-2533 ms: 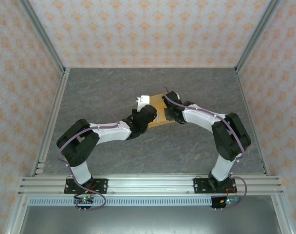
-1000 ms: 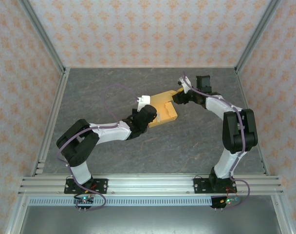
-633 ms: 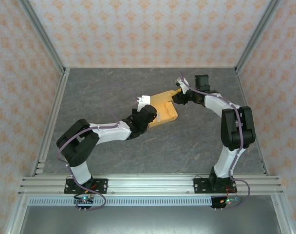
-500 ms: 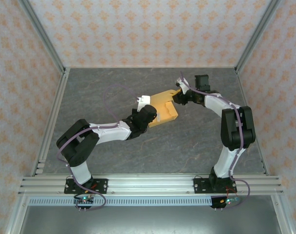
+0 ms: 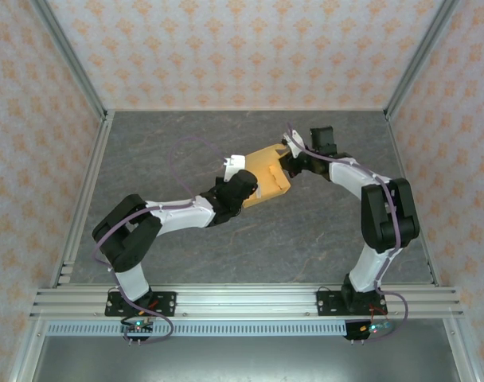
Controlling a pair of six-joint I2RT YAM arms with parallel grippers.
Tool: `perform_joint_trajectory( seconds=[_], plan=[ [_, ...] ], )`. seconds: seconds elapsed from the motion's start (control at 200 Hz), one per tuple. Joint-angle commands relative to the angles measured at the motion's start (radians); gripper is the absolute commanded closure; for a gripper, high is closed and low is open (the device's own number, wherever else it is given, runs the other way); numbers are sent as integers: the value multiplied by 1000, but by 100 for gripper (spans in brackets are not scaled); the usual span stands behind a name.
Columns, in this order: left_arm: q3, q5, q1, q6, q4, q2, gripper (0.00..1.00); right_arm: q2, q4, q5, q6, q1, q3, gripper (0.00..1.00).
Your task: Fold the paper box
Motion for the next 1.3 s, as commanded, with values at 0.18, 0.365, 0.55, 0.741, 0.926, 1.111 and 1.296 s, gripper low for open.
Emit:
perform_joint_trajectory(
  seconds=[0.18, 0.365, 0.55, 0.741, 0.926, 1.111, 1.296],
  plan=[
    [54, -90, -26, -117, -57, 34, 100, -112, 80, 209, 226, 62, -93, 100],
    [71, -145, -61, -144, -57, 68, 100, -153, 136, 311, 375, 90, -170, 100],
    [81, -161, -74, -158, -57, 90, 100, -190, 175, 388, 463, 122, -235, 100],
    [76, -172, -78, -164, -52, 106, 100, -214, 170, 432, 504, 157, -265, 100],
    [67, -179, -81, -149, -28, 123, 100, -214, 122, 468, 526, 173, -252, 98],
    [35, -221, -82, -102, 6, 102, 100, -290, 21, 514, 522, 159, -237, 75],
    [0, -224, -63, -40, 48, 64, 100, -423, -95, 486, 544, 130, -249, 53]
  ],
)
